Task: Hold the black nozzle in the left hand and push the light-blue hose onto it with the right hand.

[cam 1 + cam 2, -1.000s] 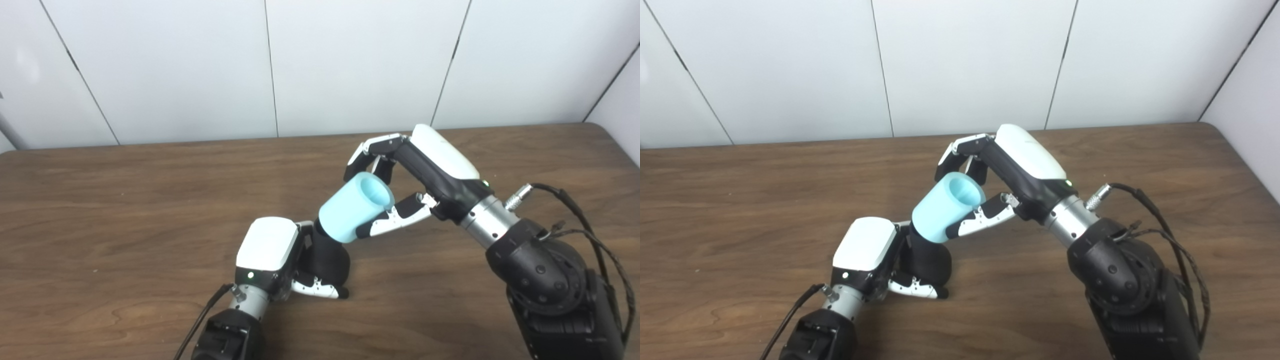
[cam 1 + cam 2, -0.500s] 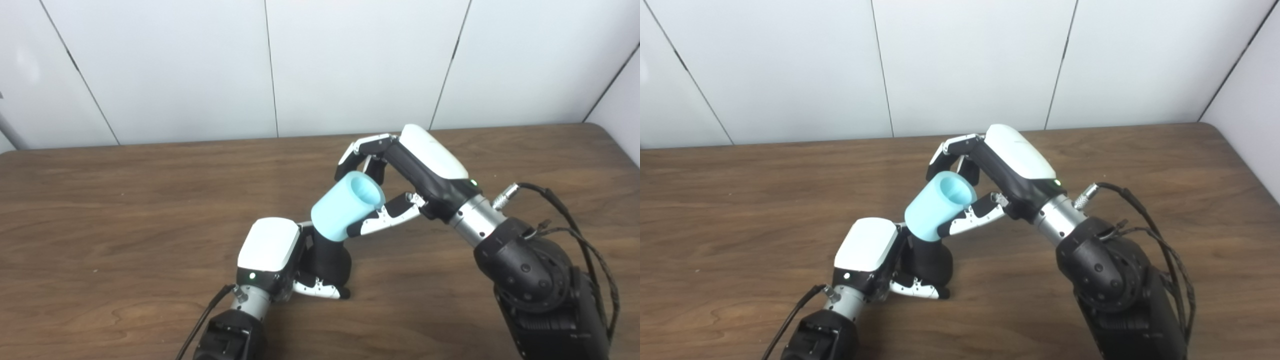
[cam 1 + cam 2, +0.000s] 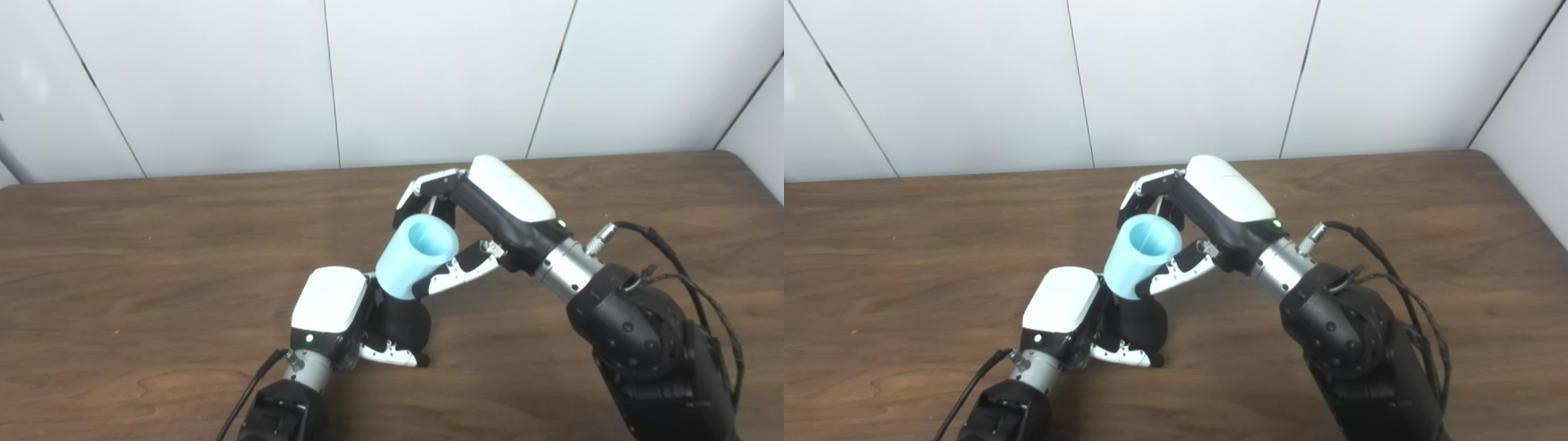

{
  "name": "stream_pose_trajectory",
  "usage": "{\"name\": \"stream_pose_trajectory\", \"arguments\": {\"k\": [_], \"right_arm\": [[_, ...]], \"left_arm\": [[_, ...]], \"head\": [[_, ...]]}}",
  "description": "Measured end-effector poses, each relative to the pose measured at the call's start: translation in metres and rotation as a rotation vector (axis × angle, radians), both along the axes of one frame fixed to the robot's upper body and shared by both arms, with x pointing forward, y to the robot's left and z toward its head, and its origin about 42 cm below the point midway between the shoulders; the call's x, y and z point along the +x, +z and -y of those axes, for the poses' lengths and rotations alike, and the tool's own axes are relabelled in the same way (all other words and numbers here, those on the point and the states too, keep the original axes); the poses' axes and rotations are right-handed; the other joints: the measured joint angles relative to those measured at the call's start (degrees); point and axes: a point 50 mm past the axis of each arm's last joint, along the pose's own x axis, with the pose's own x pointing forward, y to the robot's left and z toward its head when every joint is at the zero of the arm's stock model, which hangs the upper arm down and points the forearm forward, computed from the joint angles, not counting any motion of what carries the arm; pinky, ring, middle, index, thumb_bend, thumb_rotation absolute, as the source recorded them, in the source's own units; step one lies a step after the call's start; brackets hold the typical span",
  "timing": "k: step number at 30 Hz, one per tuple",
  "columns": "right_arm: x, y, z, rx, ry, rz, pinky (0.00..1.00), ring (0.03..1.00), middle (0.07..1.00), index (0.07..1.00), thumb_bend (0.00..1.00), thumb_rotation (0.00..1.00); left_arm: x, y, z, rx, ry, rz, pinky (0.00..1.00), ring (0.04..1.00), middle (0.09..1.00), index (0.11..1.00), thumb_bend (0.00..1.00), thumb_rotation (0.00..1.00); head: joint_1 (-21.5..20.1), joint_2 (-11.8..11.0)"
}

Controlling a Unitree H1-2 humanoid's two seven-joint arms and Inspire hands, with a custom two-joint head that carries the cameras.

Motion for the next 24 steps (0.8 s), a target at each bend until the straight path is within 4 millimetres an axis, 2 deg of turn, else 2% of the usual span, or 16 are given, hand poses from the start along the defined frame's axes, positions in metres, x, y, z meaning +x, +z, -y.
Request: {"name": "stream_pose_trajectory", "arguments": {"k": [1, 4, 12, 14, 19, 21, 24], "right_arm": [[0.001, 0.001, -0.001, -0.007, 0.008, -0.001, 0.32, 0.388, 0.514, 0.489, 0.5, 0.0], [0.004, 0.004, -0.006, -0.04, 0.035, -0.009, 0.33, 0.38, 0.512, 0.495, 0.5, 0.0], [0.014, 0.018, -0.017, -0.168, 0.096, -0.039, 0.35, 0.372, 0.504, 0.525, 0.49, 0.0], [0.015, 0.019, -0.018, -0.184, 0.102, -0.041, 0.34, 0.37, 0.502, 0.518, 0.49, 0.0], [0.017, 0.022, -0.019, -0.218, 0.107, -0.043, 0.35, 0.367, 0.502, 0.515, 0.5, 0.0], [0.017, 0.022, -0.019, -0.224, 0.104, -0.048, 0.35, 0.367, 0.504, 0.513, 0.5, 0.0], [0.017, 0.022, -0.019, -0.227, 0.1, -0.051, 0.35, 0.368, 0.508, 0.512, 0.5, 0.0]], "left_arm": [[0.0, 0.0, 0.0, 0.0, 0.0, 0.0, 0.31, 0.387, 0.453, 0.485, 0.53, 0.0], [0.0, 0.0, 0.0, 0.0, -0.001, 0.0, 0.31, 0.39, 0.475, 0.484, 0.53, 0.0], [-0.001, 0.0, 0.002, -0.003, -0.001, -0.001, 0.33, 0.4, 0.416, 0.486, 0.53, 0.0], [-0.001, 0.0, 0.002, -0.002, 0.002, -0.002, 0.33, 0.394, 0.461, 0.484, 0.53, 0.0], [-0.001, 0.0, 0.002, -0.001, 0.002, -0.002, 0.33, 0.39, 0.477, 0.484, 0.53, 0.0], [-0.001, 0.0, 0.002, -0.001, 0.002, -0.003, 0.33, 0.395, 0.43, 0.485, 0.53, 0.0], [-0.001, 0.0, 0.002, -0.001, 0.002, -0.003, 0.32, 0.391, 0.414, 0.485, 0.53, 0.0]], "head": [[0.0, 0.1], [0.0, 0.2], [0.0, 0.4], [0.2, 0.5], [-0.2, 0.6], [0.0, 0.6], [0.0, 0.6]]}}
